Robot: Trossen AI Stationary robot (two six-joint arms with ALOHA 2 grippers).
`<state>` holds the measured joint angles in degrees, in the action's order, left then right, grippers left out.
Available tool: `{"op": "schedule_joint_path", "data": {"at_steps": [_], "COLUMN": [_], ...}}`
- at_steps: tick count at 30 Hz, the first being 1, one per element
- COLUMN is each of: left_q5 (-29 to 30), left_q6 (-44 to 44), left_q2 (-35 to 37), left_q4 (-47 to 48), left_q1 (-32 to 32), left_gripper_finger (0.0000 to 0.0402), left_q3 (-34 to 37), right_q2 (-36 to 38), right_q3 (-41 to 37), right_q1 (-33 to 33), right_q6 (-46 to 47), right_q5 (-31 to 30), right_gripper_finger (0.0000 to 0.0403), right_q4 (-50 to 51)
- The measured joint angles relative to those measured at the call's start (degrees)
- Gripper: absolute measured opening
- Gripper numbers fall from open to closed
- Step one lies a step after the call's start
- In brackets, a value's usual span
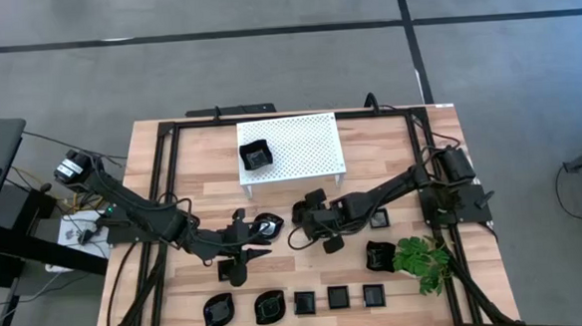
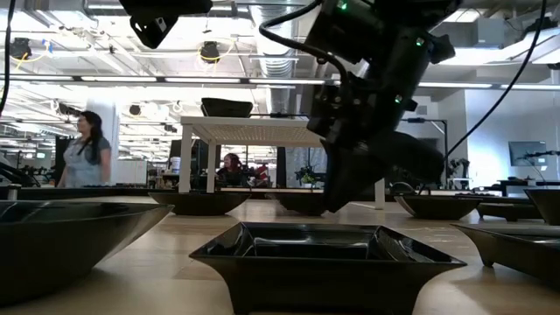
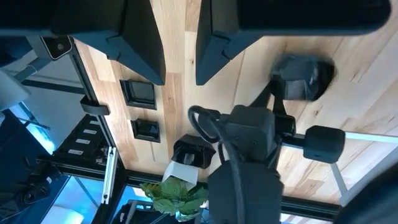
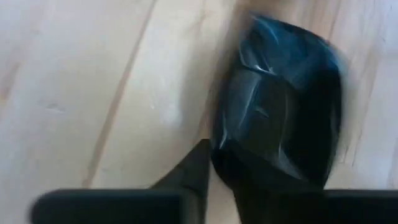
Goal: Pick & Place Mini shaped plates
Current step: Put the black leaf shaped plate on the shelf
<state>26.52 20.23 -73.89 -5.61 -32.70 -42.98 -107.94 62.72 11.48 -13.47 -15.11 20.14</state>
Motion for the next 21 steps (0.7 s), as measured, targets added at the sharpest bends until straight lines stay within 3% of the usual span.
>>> {"op": "schedule_joint_path", "data": {"at_steps": [2, 5, 10, 17, 21], "left_q5": [0.0, 0.0, 0.0, 0.0, 0.0], "left_q6": [0.0, 0.0, 0.0, 0.0, 0.0], "left_q2": [0.0, 0.0, 0.0, 0.0, 0.0], "left_q4": [0.0, 0.0, 0.0, 0.0, 0.0], "left_q1": [0.0, 0.0, 0.0, 0.0, 0.0], "left_gripper_finger": [0.009, 0.009, 0.009, 0.009, 0.009], "left_q3": [0.0, 0.0, 0.0, 0.0, 0.0], "right_q2": [0.1, 0.1, 0.1, 0.1, 0.1], "right_q3": [0.1, 2.1, 10.4, 24.6, 29.6], "right_q1": [0.0, 0.9, 3.9, 8.1, 7.8], "right_q6": [0.3, 0.8, 3.8, 4.3, -4.5], "right_q5": [-0.4, -0.4, -1.0, -14.9, -22.7], "right_gripper_finger": [0.001, 0.0012, 0.0003, 0.0002, 0.0004], "right_q4": [0.0, 3.5, 16.8, 36.7, 40.9]}}
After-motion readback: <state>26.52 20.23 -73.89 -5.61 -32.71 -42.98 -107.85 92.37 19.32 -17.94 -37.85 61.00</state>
